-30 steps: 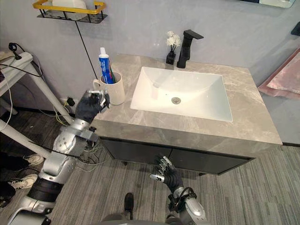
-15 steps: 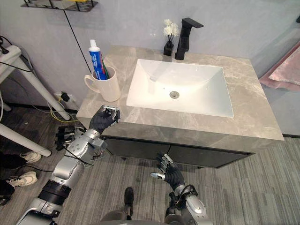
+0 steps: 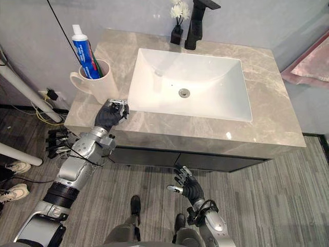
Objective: Organize washtable
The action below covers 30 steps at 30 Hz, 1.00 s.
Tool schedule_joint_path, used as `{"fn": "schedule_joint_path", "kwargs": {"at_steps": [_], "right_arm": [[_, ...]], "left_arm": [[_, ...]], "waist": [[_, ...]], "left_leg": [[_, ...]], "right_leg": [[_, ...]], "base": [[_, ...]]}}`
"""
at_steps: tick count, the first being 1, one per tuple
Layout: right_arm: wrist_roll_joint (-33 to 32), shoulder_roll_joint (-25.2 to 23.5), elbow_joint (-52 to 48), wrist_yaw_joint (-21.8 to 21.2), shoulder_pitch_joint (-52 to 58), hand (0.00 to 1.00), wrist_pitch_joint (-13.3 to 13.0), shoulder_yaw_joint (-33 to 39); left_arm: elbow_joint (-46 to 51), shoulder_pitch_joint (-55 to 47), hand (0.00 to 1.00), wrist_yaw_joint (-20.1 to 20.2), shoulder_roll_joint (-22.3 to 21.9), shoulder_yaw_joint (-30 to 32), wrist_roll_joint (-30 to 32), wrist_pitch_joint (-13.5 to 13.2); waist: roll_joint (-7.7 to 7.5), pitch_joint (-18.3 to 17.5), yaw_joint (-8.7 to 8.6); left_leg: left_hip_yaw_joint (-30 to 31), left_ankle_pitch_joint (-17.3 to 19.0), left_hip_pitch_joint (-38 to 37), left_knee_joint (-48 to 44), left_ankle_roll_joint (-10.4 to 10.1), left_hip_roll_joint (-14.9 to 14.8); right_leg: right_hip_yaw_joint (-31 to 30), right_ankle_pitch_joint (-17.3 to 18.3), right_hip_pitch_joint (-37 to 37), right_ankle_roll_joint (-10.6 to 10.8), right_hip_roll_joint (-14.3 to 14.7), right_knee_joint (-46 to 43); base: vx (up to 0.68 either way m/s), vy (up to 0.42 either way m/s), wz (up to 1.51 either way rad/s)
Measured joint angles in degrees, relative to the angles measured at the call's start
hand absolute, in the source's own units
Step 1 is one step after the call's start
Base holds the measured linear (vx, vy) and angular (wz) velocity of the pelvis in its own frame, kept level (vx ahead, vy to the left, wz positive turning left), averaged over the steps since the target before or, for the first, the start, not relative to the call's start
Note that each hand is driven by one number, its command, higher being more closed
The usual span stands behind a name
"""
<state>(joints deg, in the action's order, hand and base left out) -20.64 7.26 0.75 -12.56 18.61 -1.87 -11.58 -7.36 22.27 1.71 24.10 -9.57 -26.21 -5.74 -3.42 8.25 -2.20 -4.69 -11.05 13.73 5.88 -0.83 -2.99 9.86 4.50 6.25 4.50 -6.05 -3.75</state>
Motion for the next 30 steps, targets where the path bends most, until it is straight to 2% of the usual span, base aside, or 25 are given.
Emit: {"fn": "schedule_joint_path", "kwargs": {"at_steps": [8,18,24,30], "right_arm": [[0.0,0.0,0.0,0.0,-0.5,0.00,0.0,0.2],[1.0,-0.1,0.0,-0.1,-0.2,0.00,0.0,2.4],[1.1,-0.2,-0.1,-0.1,-0.1,0.00,0.0,3.2],[1.0,-0.3,-2.2,-0.1,0.0,0.00,0.0,3.3]], "left_arm": [[-0.2,-1.0,1.00,-0.6,3.4,5.5,-0.1,-0.6],[1.1,-6.0,1.00,-0.6,3.3,12.1,-0.2,-2.2],[2.6,-7.8,1.00,-0.6,2.6,13.1,-0.2,-2.5],[3.7,-7.7,1.00,-0.7,1.3,13.7,-0.1,-2.7]], "waist": [[-0.01,0.5,0.18],[0.36,0.8,-0.01],[1.02,1.4,0.02],[1.01,2.3,0.01]], "left_leg": [[-0.1,0.2,0.5,0.0,-0.2,0.0],[0.0,0.3,0.5,0.0,-0.3,0.2],[0.0,0.3,0.5,0.0,-0.3,0.3],[0.0,0.2,0.5,0.0,-0.3,0.3]], "right_leg": [[-0.2,-0.7,0.0,-0.1,0.0,1.4],[0.7,-0.8,-0.2,-0.2,0.2,1.8],[1.2,-0.5,-0.4,-0.6,0.3,1.8],[1.1,-0.5,-0.2,-0.7,0.3,1.8]], "base": [[0.00,-0.001,-0.01],[0.00,-0.001,0.01],[0.00,0.001,0.03],[0.00,0.000,0.00]]}}
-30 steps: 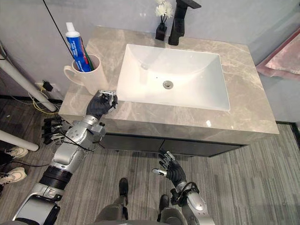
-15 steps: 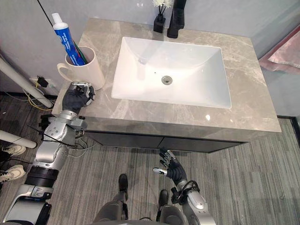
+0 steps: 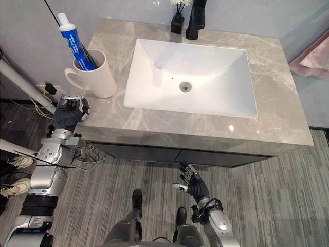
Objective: Organize washtable
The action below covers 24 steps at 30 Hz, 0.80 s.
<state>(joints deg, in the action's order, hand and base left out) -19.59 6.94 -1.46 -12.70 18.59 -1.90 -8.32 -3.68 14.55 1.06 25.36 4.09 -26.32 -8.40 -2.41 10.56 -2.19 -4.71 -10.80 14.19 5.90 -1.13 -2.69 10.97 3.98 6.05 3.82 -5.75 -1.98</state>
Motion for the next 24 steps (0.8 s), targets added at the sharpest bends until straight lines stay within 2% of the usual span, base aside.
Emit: {"fn": "schedule_joint_path", "kwargs": {"at_steps": [14,19,24], "right_arm": [[0.2,-0.9,0.0,0.0,-0.2,0.00,0.0,-0.1],[0.7,-0.9,0.0,0.0,-0.8,0.00,0.0,-1.5],[1.2,-0.8,0.1,0.0,-0.7,0.00,0.0,-2.3]], "left_arm": [[1.4,1.1,1.00,-0.3,-2.7,-4.6,0.2,-0.8],[0.8,3.7,1.00,-1.5,-2.5,-6.8,2.3,-0.5],[0.5,7.3,1.00,-2.5,-2.4,-9.0,3.6,0.3]], "waist": [[-0.05,0.0,-0.17],[-0.76,0.4,-0.09],[-1.52,0.8,-0.08]], "left_leg": [[-0.4,0.0,-0.1,0.0,0.0,0.1],[-0.4,0.2,0.0,0.0,-0.2,-0.2],[-0.5,0.2,0.3,0.0,0.0,-0.2]], "right_leg": [[-0.4,-0.3,0.2,0.3,-0.2,0.0],[-1.3,-0.1,0.3,0.0,-0.2,0.6],[-1.6,-0.6,0.3,0.5,-0.2,1.2]], "base": [[0.00,0.000,0.00],[0.00,0.000,-0.05],[0.02,-0.002,-0.01]]}}
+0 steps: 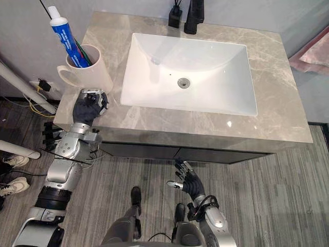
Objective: Organize washtable
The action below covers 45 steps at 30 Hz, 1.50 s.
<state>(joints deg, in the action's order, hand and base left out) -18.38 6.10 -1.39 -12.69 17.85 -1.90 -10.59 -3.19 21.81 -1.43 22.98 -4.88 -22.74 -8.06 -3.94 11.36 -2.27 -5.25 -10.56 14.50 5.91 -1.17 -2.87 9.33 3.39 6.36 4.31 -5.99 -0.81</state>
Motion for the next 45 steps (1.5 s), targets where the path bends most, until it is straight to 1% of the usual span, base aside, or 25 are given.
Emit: {"fn": "schedule_joint_path", "kwargs": {"at_steps": [4,8,12,15,20,21,24,29,37,45], "right_arm": [[0.0,0.0,0.0,0.0,0.0,0.00,0.0,0.0],[0.0,0.1,0.3,0.1,0.1,0.00,0.0,-0.8],[0.0,0.1,0.6,0.1,0.4,0.00,0.0,-1.3],[0.0,0.1,0.6,0.1,0.5,0.00,0.0,-1.3],[0.0,0.1,0.6,0.1,0.6,0.00,-0.1,-1.3],[0.0,0.1,0.6,0.1,0.7,0.00,-0.1,-1.3],[0.0,0.1,0.6,0.0,0.8,0.00,-0.1,-1.7],[0.0,0.1,0.6,0.0,1.1,0.00,-0.1,-2.8],[0.0,0.2,0.6,-0.1,1.5,0.00,-0.1,-3.6],[-0.1,0.7,0.6,-0.1,1.8,0.00,-0.1,-3.8]], "left_arm": [[-2.2,2.5,1.00,-0.3,0.3,0.0,0.9,0.0],[-5.3,6.1,1.00,-1.9,2.4,0.3,0.8,0.0],[-6.8,7.1,1.00,-2.6,2.9,0.8,0.7,0.0],[-7.8,8.1,1.00,-2.7,4.4,0.9,0.7,0.0],[-8.9,9.1,1.00,-2.8,6.6,2.8,0.6,0.2],[-10.3,10.5,1.00,-2.8,7.8,2.8,0.6,0.4],[-12.6,12.5,1.00,-2.7,9.4,2.6,0.3,0.6],[-13.5,14.0,1.00,-2.4,11.6,1.3,0.3,1.0],[-15.4,16.1,1.00,-2.3,12.0,-0.1,1.0,1.4],[-15.5,16.1,1.00,-2.2,12.0,-1.3,2.2,1.4]], "waist": [[-0.01,0.0,-0.03],[-0.14,0.0,-0.11],[-0.24,0.0,-0.06],[-0.58,0.2,0.01],[-0.82,0.3,-0.03],[-1.15,0.4,-0.04],[-1.68,0.4,-0.11],[-1.79,0.4,-0.07],[-1.80,0.4,-0.23],[-1.84,0.4,-0.14]], "left_leg": [[-0.1,0.0,0.2,0.0,0.0,-0.1],[-0.6,0.0,1.0,0.0,0.0,-0.2],[-0.7,0.0,1.0,0.0,0.0,-0.3],[-0.6,0.0,1.0,0.0,0.0,-0.4],[-1.0,0.0,1.8,0.0,0.0,-0.6],[-1.1,0.0,1.8,0.0,0.0,-0.5],[-1.0,0.0,1.9,0.0,0.0,-0.3],[-0.7,-0.1,2.2,0.0,0.0,-0.1],[-0.6,-0.1,2.2,0.0,0.0,-0.1],[-0.7,-0.1,2.0,0.0,0.0,0.0]], "right_leg": [[-0.1,-0.2,0.0,0.0,0.1,0.0],[-0.6,-0.6,1.0,-0.1,0.4,0.2],[-0.8,-0.8,1.0,-0.1,0.4,0.3],[-0.9,-0.9,1.1,-0.1,0.4,0.3],[-1.4,-1.4,2.0,0.0,0.5,0.6],[-1.4,-1.5,1.9,0.0,0.4,0.8],[-1.4,-1.6,1.9,0.1,0.4,0.8],[-1.1,-1.6,2.0,0.1,0.4,1.0],[-1.1,-1.6,2.0,0.0,0.4,1.0],[-1.1,-1.6,1.8,0.0,0.4,1.0]], "base": [[0.03,-0.004,-0.01],[0.00,-0.003,-0.07],[0.00,0.000,-0.02],[0.00,0.000,0.00],[-0.01,0.005,-0.04],[0.00,0.000,0.00],[0.00,0.000,0.00],[0.03,0.006,0.03],[0.00,0.001,0.00],[0.00,0.000,0.00]]}}
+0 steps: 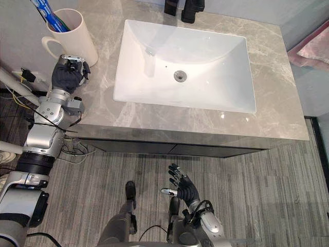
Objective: Organize washtable
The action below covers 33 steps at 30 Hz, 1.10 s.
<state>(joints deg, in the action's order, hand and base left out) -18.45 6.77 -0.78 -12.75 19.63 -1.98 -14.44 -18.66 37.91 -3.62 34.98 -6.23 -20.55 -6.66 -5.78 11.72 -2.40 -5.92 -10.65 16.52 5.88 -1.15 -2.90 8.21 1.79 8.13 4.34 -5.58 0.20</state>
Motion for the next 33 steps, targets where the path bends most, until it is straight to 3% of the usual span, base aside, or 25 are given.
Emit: {"fn": "schedule_joint_path", "kwargs": {"at_steps": [9,14,22,33], "right_arm": [[0.0,0.6,0.0,0.0,-0.2,0.00,0.0,-0.2],[0.0,0.7,0.0,0.0,-0.9,0.00,0.1,-0.1],[0.1,1.8,0.1,-1.1,-1.4,0.00,0.1,-0.1],[0.9,1.9,2.3,-1.3,-1.4,0.00,0.8,-0.1]], "left_arm": [[0.6,-2.0,1.00,1.6,-0.4,-1.1,0.8,0.0],[7.1,-9.2,1.00,3.8,-1.2,-1.2,-0.3,-0.5],[8.9,-15.2,1.00,6.0,-3.4,-1.0,-1.4,-0.6],[7.3,-16.6,1.00,5.9,-5.6,0.2,-3.6,-0.2]], "waist": [[-0.01,0.0,-0.03],[0.02,-0.1,0.00],[0.64,-2.3,0.09],[1.42,-3.5,0.18]], "left_leg": [[0.1,0.0,-1.3,0.0,0.0,0.0],[0.7,0.0,-2.5,0.0,0.0,0.0],[1.8,0.2,-3.4,0.0,-0.3,0.2],[2.5,0.2,-3.8,0.0,-0.3,0.5]], "right_leg": [[0.0,0.0,-1.2,0.0,0.0,-0.2],[0.8,0.2,-2.8,0.0,-0.4,-0.1],[1.9,0.8,-4.0,0.4,-0.5,-0.9],[2.7,1.8,-4.3,0.2,-0.7,-2.1]], "base": [[0.00,0.000,0.00],[0.00,0.010,0.06],[-0.02,0.012,0.08],[0.00,0.005,0.04]]}}
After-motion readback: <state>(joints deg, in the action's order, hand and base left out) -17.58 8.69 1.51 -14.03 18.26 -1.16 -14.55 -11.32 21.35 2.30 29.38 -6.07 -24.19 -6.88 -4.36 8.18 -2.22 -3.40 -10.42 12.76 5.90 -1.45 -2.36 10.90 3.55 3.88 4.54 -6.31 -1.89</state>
